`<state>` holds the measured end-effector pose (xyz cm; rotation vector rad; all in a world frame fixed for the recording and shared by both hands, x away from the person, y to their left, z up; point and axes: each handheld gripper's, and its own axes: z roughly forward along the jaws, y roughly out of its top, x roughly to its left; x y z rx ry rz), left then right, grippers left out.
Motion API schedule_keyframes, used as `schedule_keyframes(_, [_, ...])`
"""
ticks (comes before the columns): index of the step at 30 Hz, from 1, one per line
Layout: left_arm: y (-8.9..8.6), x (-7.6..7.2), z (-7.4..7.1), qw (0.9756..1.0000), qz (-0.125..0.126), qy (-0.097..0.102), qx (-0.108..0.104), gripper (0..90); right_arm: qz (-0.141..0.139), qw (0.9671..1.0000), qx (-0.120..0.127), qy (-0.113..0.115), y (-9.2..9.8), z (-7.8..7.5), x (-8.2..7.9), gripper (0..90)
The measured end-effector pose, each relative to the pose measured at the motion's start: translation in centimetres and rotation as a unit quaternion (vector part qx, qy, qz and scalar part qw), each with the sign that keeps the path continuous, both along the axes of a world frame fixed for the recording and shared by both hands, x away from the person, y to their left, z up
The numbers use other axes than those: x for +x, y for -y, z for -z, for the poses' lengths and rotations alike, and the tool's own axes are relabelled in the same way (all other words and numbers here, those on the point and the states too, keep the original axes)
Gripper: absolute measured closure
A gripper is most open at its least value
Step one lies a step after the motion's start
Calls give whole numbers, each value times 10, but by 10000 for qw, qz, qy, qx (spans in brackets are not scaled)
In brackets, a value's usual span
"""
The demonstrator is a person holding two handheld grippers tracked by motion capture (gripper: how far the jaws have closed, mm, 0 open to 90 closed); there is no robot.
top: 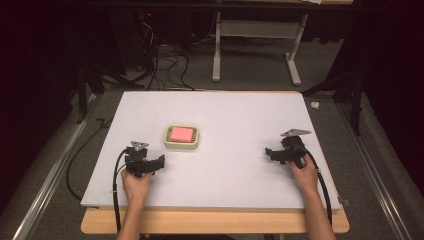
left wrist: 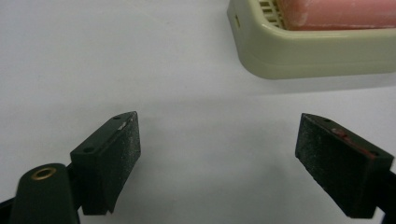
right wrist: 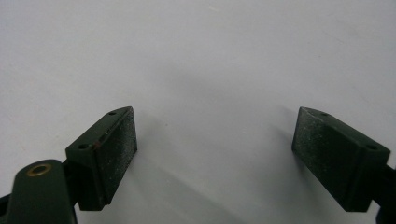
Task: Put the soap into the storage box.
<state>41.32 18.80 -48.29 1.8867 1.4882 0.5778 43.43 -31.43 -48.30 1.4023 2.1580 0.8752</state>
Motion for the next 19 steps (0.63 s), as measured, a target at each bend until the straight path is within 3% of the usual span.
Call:
schedule_keyframes(11, [2,-1,5,9997,-60,47,244,148,0,10000,0,2,0,0,0,145])
schedule_keyframes(19, [2,-1,6,9997,-49,45,226,146,1,10000,2,1,0,0,0,145])
